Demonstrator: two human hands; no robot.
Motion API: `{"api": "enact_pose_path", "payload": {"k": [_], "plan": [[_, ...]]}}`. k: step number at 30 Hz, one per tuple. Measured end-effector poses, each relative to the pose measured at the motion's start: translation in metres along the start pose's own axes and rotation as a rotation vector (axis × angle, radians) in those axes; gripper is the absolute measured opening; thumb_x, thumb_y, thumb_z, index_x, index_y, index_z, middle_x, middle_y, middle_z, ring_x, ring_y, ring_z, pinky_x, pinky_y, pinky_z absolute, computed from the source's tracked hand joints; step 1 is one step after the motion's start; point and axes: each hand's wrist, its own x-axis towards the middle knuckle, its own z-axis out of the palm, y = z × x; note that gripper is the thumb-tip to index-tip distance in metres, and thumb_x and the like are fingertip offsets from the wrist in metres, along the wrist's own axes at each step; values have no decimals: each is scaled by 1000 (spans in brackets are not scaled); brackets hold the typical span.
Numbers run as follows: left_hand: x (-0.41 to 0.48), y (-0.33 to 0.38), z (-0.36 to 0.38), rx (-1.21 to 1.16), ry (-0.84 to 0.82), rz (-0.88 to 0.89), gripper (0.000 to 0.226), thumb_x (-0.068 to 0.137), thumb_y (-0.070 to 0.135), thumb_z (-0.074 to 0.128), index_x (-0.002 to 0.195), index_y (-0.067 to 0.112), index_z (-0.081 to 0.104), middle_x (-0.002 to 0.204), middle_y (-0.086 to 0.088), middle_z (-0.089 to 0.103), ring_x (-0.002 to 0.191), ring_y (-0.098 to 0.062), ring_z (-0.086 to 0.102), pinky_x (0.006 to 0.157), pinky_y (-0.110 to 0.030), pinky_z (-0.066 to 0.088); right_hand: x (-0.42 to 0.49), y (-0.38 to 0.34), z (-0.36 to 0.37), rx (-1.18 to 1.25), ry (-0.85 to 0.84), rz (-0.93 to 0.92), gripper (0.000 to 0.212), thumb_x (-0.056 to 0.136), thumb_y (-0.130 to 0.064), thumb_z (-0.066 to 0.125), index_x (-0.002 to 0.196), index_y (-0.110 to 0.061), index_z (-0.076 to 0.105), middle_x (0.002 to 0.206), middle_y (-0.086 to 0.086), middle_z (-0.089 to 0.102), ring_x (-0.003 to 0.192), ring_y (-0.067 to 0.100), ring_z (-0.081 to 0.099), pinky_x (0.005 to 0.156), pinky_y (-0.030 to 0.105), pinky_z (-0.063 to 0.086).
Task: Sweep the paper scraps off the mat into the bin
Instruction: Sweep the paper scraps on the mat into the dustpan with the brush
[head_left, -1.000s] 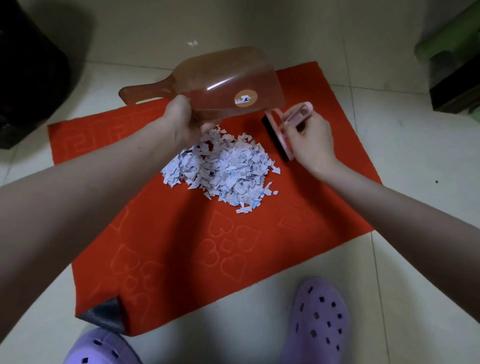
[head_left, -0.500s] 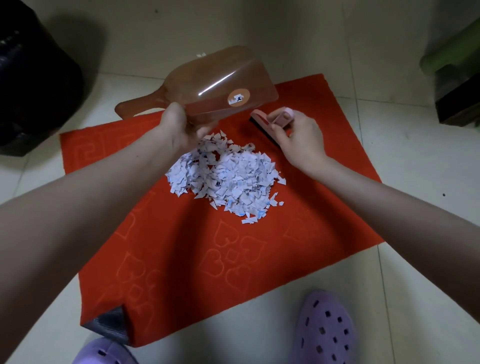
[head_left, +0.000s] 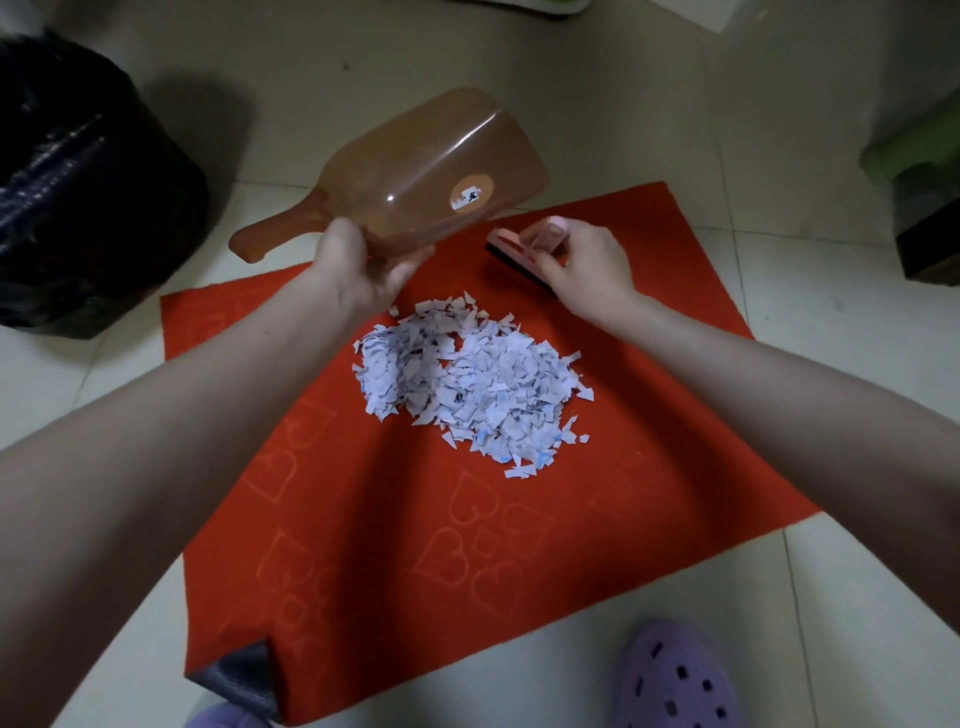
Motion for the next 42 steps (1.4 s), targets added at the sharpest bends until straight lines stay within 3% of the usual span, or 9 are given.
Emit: {"api": "enact_pose_path", "payload": {"k": [3, 6, 10, 18, 23, 27, 32, 37, 42], "plan": [[0, 3, -3, -20, 9, 12, 26, 101, 12, 32, 100, 0, 55, 94, -20, 65, 85, -36, 68, 81, -45, 57, 11, -10, 14, -59, -95, -10, 19, 90, -30, 55, 103, -28, 69, 104, 0, 71, 94, 23, 65, 73, 32, 48], [-2, 6, -7, -37, 7, 5, 28, 101, 14, 31, 97, -1, 55, 97, -21, 65, 96, -37, 67, 84, -45, 56, 4, -28, 25, -58, -182, -116, 17, 93, -37, 59, 93, -23, 69, 92, -7, 69, 79, 13, 62, 69, 25, 43], [-1, 9, -12, -15, 12, 9, 30, 101, 14, 28, 94, -2, 53, 97, -20, 65, 99, -36, 66, 75, -46, 57, -18, -41, 25, -4, -279, -233, 14, 89, -22, 63, 99, -27, 70, 103, -6, 71, 94, 17, 65, 78, 28, 47], [4, 16, -24, -12, 33, 11, 33, 100, 12, 28, 111, 1, 57, 101, -19, 68, 90, -35, 69, 67, -43, 59, 2, -47, 17, 16, -112, -269, 17, 88, -26, 60, 101, -31, 69, 102, -3, 71, 95, 21, 65, 80, 38, 52], [5, 23, -29, -12, 43, 45, 34, 100, 12, 27, 113, 0, 55, 106, -20, 65, 102, -35, 65, 73, -46, 57, 26, -59, 44, -99, -234, -219, 27, 87, -20, 60, 107, -34, 70, 104, -2, 72, 99, 23, 65, 81, 36, 52], [6, 26, -33, 0, 49, 49, 34, 100, 14, 25, 102, -1, 56, 96, -20, 65, 85, -34, 67, 67, -42, 57, 18, -76, 53, -97, -349, -320, 32, 84, -13, 62, 105, -36, 68, 109, -7, 71, 104, 19, 64, 87, 35, 50], [9, 25, -39, 7, 80, 43, 34, 100, 15, 29, 115, 1, 55, 100, -19, 66, 82, -36, 67, 65, -44, 58, -5, -73, 25, -49, -475, -426, 40, 77, 0, 62, 101, -32, 71, 105, -14, 70, 95, 4, 59, 83, 33, 49], [7, 26, -38, 18, 76, 41, 33, 101, 16, 29, 114, 1, 55, 98, -20, 67, 85, -36, 68, 68, -45, 58, -19, -65, -17, 30, -397, -521, 38, 77, -1, 63, 97, -32, 72, 97, -17, 69, 93, 6, 64, 75, 36, 53], [1, 29, -36, -6, 80, 53, 33, 101, 14, 29, 86, 1, 55, 63, -16, 67, 65, -32, 69, 71, -43, 58, -20, -74, -3, 148, -262, -514, 21, 84, -17, 59, 96, -27, 73, 93, -13, 71, 85, 8, 65, 68, 40, 54]]}}
